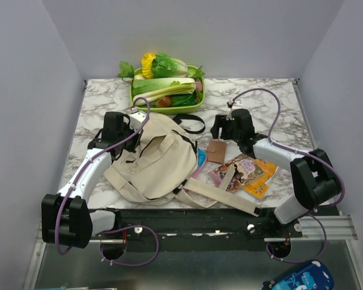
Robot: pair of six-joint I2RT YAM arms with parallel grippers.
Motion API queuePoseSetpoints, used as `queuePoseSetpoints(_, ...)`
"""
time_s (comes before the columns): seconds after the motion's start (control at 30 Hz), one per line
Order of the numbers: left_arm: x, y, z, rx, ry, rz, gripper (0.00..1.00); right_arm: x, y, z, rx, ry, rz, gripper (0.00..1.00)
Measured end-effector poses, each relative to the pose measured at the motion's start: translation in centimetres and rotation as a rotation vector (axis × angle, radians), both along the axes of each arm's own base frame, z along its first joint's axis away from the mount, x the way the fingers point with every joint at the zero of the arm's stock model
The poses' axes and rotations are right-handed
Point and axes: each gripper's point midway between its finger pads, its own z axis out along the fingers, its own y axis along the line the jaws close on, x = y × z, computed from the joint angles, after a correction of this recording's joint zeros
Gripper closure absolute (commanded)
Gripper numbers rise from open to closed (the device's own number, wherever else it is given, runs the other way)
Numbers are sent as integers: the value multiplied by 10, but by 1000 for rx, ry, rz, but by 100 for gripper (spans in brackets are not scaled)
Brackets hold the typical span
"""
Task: Pack the student bag
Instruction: Pick up the personal item from the center of the board.
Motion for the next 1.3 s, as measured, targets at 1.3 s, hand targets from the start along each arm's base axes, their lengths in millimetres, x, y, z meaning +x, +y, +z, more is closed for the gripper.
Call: queuePoseSetpoints(1.3, 1, -2, -7, 1, 23, -19, 100, -63, 15, -29, 573, 400, 79, 41)
